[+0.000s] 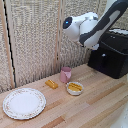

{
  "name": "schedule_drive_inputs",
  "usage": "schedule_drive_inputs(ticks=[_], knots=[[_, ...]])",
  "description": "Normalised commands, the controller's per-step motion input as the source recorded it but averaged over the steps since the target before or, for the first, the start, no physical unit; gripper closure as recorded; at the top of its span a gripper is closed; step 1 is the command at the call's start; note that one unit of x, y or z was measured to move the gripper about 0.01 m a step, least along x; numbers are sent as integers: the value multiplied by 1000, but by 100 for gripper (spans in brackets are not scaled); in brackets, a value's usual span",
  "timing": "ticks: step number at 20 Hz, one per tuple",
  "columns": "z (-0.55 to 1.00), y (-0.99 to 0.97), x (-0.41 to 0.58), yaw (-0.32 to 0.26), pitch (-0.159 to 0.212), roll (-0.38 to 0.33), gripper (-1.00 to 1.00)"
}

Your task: Extend the gripper towards the air fryer handle. Grasp the air fryer handle and pull it to open the air fryer. Release the air fryer handle and move the gripper to the bread. Grasp the bread with the gripper and move it to the air fryer basket. Release the bread inside the air fryer and retract the gripper.

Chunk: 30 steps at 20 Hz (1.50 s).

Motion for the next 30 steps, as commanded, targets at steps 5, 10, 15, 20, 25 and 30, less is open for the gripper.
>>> schedule_drive_inputs(ticks=[5, 10, 15, 20, 25, 30], knots=[[-370, -486, -130, 38, -29, -58, -100], [-359, -437, -59, 13, -30, 14, -100], [-295, -592, 0, 21, -19, 13, -100], [-287, -569, -13, 23, 5, 0, -100], [-184, -495, -20, 40, 13, -12, -100], [2, -507, -44, 142, 38, -17, -100]])
